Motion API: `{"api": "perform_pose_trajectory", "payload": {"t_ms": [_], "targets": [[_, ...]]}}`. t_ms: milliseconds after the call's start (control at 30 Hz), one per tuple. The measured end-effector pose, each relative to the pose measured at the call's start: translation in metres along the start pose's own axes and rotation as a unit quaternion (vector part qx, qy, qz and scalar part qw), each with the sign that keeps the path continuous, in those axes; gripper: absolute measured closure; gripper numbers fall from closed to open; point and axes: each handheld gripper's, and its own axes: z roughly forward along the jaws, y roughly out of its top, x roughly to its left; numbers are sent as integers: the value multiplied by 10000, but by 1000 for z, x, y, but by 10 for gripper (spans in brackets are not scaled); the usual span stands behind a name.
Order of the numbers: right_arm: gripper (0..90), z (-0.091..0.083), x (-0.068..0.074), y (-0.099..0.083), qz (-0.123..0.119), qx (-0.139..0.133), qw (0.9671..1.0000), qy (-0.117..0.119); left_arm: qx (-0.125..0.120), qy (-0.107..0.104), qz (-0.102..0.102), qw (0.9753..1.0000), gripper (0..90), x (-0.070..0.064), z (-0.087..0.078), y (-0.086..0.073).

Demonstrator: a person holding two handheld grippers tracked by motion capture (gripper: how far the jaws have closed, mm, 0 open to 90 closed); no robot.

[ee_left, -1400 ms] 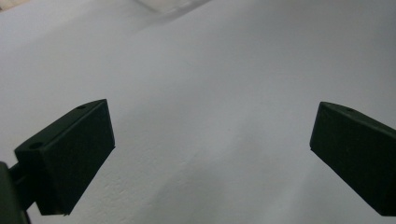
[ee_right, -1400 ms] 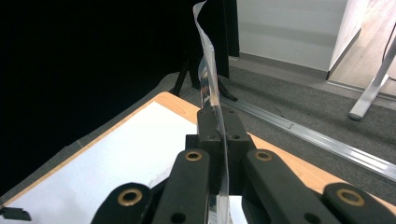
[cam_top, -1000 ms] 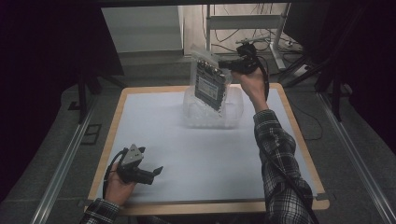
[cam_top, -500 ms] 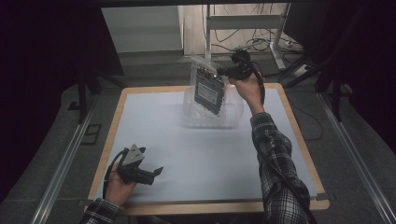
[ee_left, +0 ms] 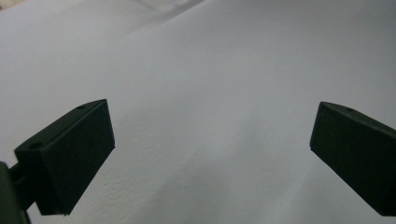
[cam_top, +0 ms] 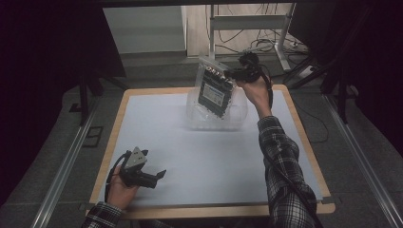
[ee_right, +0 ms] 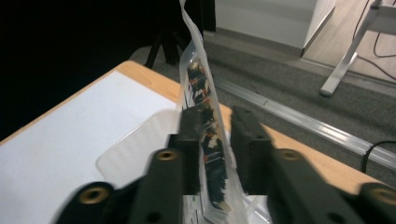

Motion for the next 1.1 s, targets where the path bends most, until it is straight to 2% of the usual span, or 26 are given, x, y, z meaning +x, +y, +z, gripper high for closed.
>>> {"api": "perform_pose_trajectory", "payload": {"t_ms": [267, 433, 600, 1100], "targets": [[527, -6, -3, -3, -113, -117, 9998, -95, 13, 15, 15, 10000, 0, 0, 0, 0], [430, -9, 3, -4, -288, -17, 9995, -143, 11, 28, 31, 10000, 0, -1, 0, 0], [369, -12, 9, -8, -444, 24, 9989, -117, 55, -29, 43, 10000, 0, -2, 1, 1], [222, -23, 17, -26, -517, 23, 9986, -93, 117, -74, 106, 9998, 0, -4, 2, 2]]}}
